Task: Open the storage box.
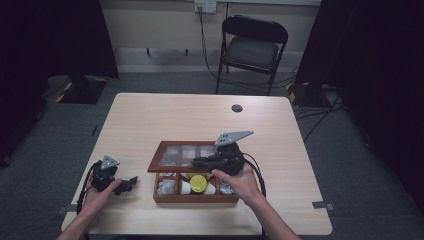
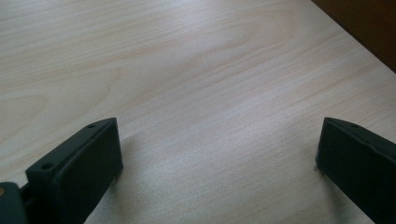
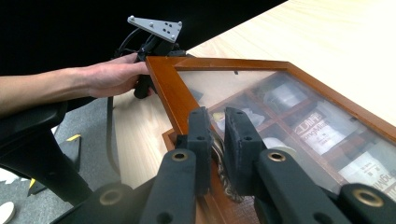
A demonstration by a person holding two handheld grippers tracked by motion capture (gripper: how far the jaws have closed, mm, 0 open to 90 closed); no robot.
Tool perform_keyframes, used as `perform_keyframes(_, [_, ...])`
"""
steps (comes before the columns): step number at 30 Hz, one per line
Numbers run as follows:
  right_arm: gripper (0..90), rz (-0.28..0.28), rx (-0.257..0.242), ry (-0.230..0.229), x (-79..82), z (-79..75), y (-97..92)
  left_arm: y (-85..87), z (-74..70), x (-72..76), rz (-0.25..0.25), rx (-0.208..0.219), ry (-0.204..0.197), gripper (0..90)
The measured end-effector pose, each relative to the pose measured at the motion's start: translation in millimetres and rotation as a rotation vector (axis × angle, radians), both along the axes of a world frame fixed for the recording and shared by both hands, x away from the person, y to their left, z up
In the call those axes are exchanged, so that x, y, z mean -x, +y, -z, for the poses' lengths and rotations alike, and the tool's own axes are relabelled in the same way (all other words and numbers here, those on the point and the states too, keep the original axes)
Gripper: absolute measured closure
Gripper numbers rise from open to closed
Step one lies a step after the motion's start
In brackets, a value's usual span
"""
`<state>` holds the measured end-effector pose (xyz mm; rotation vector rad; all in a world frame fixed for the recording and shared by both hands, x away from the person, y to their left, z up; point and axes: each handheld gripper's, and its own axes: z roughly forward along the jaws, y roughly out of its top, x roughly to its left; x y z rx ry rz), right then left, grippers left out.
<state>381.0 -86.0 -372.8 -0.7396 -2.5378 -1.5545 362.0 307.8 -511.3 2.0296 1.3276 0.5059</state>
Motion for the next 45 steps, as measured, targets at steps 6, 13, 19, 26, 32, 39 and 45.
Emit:
perform_keyframes(6, [81.5, 0.001, -0.001, 0.004, -3.8, -4.4, -0.4, 0.0, 0.1, 0.0, 0.0, 0.0, -0.001, 0.0])
perform_keyframes(13, [81.6, 0.005, 0.002, -0.005, -8.0, -11.0, -0.1, -0.1, 0.1, 0.0, -0.001, 0.0, -0.001, 0.0])
perform_keyframes(19, [81.7, 0.005, 0.004, 0.0, -9.8, -12.8, -0.1, -0.1, 0.1, 0.0, -0.001, 0.0, -0.001, 0.0])
perform_keyframes(26, [81.8, 0.005, 0.006, 0.0, -13.8, -17.3, 0.1, 0.0, 0.1, -0.1, 0.0, 0.0, -0.002, 0.0])
perform_keyframes(32, [81.8, 0.004, 0.009, 0.003, -18.5, -22.3, 0.5, -0.1, 0.1, 0.0, -0.001, 0.0, -0.001, 0.0])
perform_keyframes(39, [81.9, 0.004, 0.012, 0.016, -22.4, -25.9, 1.0, -0.1, 0.1, 0.0, -0.001, 0.0, -0.001, 0.0])
perform_keyframes(45, [82.0, 0.002, 0.012, 0.022, -26.4, -29.1, 0.8, 0.0, 0.1, -0.1, 0.0, -0.001, -0.002, 0.0])
